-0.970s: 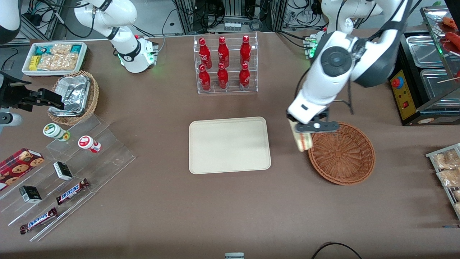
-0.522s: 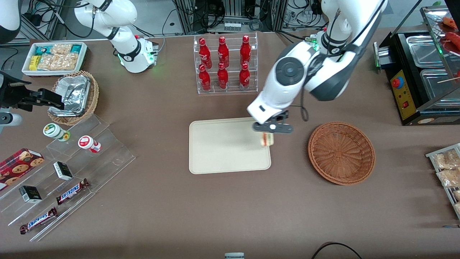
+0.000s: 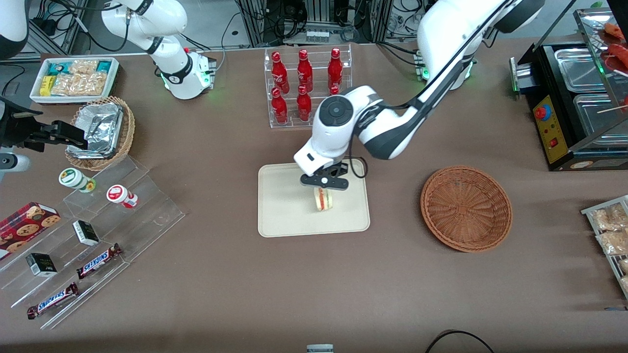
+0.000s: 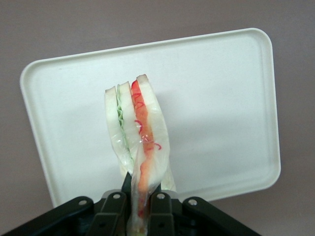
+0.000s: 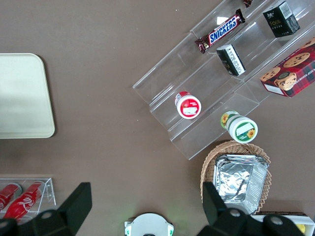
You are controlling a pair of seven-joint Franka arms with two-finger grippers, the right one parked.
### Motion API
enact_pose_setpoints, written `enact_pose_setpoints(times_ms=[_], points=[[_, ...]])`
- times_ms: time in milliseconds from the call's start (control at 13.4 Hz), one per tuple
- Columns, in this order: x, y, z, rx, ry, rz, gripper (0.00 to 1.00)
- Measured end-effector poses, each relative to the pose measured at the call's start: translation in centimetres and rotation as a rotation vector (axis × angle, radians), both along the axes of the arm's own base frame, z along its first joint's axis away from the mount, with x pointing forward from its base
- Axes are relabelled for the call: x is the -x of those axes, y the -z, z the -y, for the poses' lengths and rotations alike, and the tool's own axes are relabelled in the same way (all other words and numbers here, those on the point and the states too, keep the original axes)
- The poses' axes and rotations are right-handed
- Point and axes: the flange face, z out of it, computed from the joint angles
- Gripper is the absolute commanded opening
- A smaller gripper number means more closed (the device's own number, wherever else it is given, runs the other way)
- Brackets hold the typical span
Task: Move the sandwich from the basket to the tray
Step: 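Lower the sandwich onto the tray and open the left gripper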
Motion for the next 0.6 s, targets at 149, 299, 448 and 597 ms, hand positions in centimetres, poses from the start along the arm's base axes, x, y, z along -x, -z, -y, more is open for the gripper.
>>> enact_pose_setpoints(times_ms=[149, 299, 448, 597], points=[[0.4, 2.4, 0.9, 0.003, 0.012, 0.011, 0.00], [1.0, 3.9, 1.6, -0.018, 0.041, 0.022, 0.00], [1.1, 5.1, 1.9, -0.024, 0.057, 0.028, 0.00], [0.9, 5.9, 2.0, -0.015, 0.061, 0.031, 0.29]])
